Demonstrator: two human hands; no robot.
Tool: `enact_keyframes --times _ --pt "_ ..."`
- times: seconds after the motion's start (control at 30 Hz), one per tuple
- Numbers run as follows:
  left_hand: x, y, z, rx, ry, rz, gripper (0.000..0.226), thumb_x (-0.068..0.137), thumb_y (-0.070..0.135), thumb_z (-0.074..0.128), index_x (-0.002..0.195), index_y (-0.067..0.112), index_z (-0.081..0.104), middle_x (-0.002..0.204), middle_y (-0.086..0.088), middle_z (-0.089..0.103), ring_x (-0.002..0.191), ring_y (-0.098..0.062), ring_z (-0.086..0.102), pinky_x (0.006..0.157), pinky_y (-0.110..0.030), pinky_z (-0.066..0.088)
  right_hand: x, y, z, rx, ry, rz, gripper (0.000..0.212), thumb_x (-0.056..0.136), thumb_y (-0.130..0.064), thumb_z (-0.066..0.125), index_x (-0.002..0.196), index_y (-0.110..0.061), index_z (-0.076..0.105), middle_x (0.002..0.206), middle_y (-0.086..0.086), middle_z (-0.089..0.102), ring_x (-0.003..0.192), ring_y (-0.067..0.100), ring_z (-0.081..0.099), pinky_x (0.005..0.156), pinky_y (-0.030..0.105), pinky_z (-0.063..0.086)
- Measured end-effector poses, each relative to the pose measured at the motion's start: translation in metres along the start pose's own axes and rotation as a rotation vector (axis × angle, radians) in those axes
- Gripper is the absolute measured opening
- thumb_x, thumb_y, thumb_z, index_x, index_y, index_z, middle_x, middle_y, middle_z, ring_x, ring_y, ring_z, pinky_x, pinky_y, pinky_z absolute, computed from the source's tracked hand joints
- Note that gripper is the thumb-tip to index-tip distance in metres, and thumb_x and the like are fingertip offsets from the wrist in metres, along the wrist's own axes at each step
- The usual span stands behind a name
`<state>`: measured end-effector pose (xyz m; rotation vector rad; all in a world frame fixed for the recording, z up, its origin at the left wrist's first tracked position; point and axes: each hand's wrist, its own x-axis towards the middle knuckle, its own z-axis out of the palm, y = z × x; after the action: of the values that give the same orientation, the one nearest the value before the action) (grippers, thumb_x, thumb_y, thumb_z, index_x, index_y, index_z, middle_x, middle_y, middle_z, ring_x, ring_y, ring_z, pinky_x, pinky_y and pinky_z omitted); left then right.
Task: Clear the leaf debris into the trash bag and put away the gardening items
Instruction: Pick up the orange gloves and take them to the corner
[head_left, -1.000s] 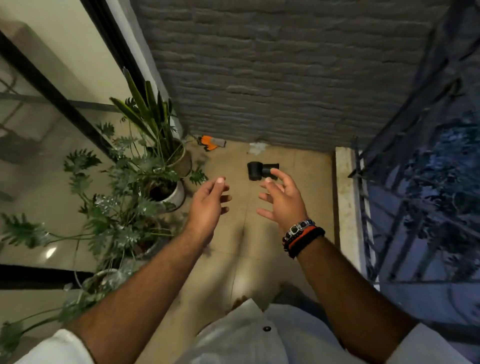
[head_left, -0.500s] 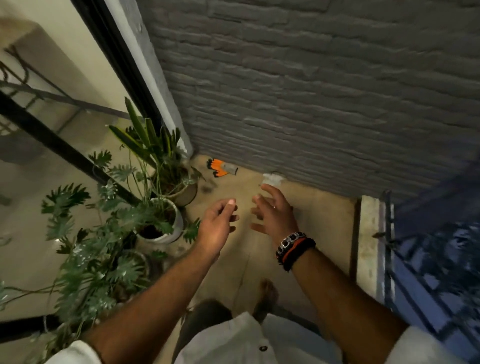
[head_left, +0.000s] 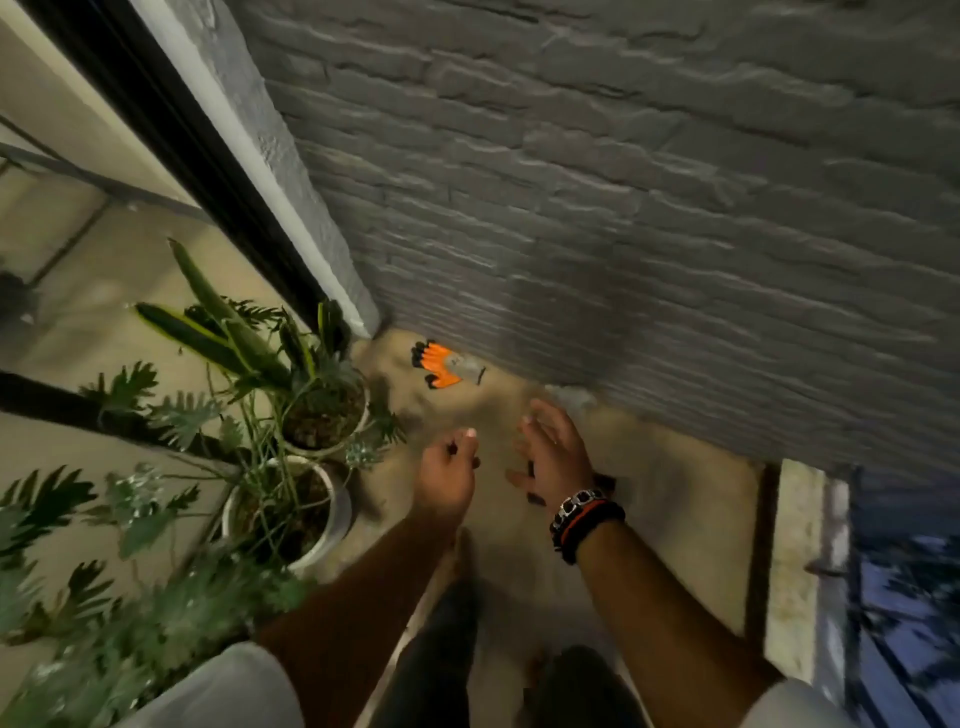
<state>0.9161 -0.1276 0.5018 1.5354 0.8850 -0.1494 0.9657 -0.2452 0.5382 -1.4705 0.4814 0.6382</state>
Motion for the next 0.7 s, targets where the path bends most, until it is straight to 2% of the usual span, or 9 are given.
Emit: enact_keyframes --times 0.1,0.2,0.27,0.37,0.43,0.5,0.57,0.63,0.7 --pt "0.078 -0.029 0.010 0.077 0.034 0.006 0.029 0.095 0.043 0.054 0.080 0.020 0.062 0.078 -0.002 0.063 0.074 -0.019 0.062 0.071 -0.037 0.050 0.071 0.016 0.012 -0.013 0.057 0.016 0.026 0.099 -0.029 0.052 0.123 -0.038 0.051 0.131 0.001 0.057 0.109 0.019 0.060 0.082 0.046 0.057" --pt "0.169 -0.083 0.023 0.210 0.073 -0.006 0.029 0.088 0.057 0.049 0.096 0.032 0.063 0.092 0.005 0.069 0.085 -0.017 0.069 0.081 -0.043 0.058 0.152 0.050 0.020 -0.007 0.083 0.086 0.031 0.099 -0.025 0.051 0.129 -0.033 0.050 0.132 0.001 0.054 0.113 0.022 0.057 0.079 0.041 0.055" --pt "0.223 -0.116 0.031 0.257 0.111 -0.046 0.030 0.091 0.053 0.052 0.106 0.030 0.064 0.101 0.001 0.070 0.090 -0.020 0.069 0.085 -0.046 0.058 0.207 0.080 0.022 -0.002 0.085 0.152 0.032 0.099 -0.024 0.052 0.130 -0.033 0.049 0.135 0.002 0.051 0.117 0.023 0.054 0.080 0.041 0.054" --pt "0.299 -0.159 0.048 0.276 0.172 -0.073 0.030 0.096 0.039 0.058 0.114 0.016 0.065 0.106 -0.009 0.071 0.094 -0.028 0.068 0.088 -0.045 0.057 0.298 0.133 0.025 -0.035 0.077 0.209 0.033 0.097 -0.026 0.055 0.128 -0.037 0.047 0.140 0.001 0.049 0.122 0.026 0.052 0.082 0.045 0.055" --pt "0.347 -0.186 0.058 0.302 0.166 -0.110 0.031 0.096 0.038 0.059 0.115 0.014 0.065 0.109 -0.011 0.071 0.096 -0.029 0.067 0.090 -0.039 0.055 0.355 0.166 0.027 -0.070 0.060 0.243 0.039 0.095 -0.029 0.058 0.132 -0.038 0.045 0.141 0.002 0.048 0.121 0.027 0.053 0.082 0.046 0.056" --pt "0.396 -0.213 0.069 0.384 0.156 -0.070 0.037 0.096 0.039 0.057 0.119 0.010 0.064 0.110 -0.012 0.070 0.101 -0.030 0.066 0.088 -0.033 0.051 0.409 0.198 0.031 -0.084 0.035 0.260 0.035 0.096 -0.027 0.056 0.128 -0.037 0.047 0.139 0.001 0.048 0.120 0.028 0.053 0.086 0.049 0.055" --pt "0.440 -0.232 0.074 0.460 0.142 -0.036 0.039 0.097 0.037 0.056 0.123 0.009 0.062 0.116 -0.014 0.069 0.108 -0.032 0.064 0.093 -0.036 0.050 0.452 0.216 0.036 -0.090 0.003 0.255 0.036 0.098 -0.025 0.054 0.132 -0.034 0.047 0.137 0.000 0.048 0.120 0.028 0.051 0.088 0.048 0.054" --pt "0.483 -0.253 0.078 0.492 0.104 -0.073 0.039 0.099 0.033 0.054 0.131 0.010 0.058 0.127 -0.013 0.064 0.118 -0.029 0.060 0.098 -0.034 0.046 0.496 0.232 0.047 -0.122 -0.041 0.252 0.039 0.098 -0.028 0.054 0.135 -0.033 0.045 0.139 0.001 0.047 0.118 0.029 0.052 0.084 0.046 0.054" --pt "0.516 -0.272 0.081 0.511 0.097 -0.101 0.039 0.099 0.031 0.054 0.132 0.010 0.058 0.129 -0.011 0.063 0.121 -0.028 0.058 0.098 -0.030 0.044 0.533 0.247 0.056 -0.174 -0.074 0.265 0.038 0.096 -0.033 0.056 0.133 -0.033 0.046 0.137 0.005 0.050 0.116 0.032 0.053 0.080 0.046 0.054"
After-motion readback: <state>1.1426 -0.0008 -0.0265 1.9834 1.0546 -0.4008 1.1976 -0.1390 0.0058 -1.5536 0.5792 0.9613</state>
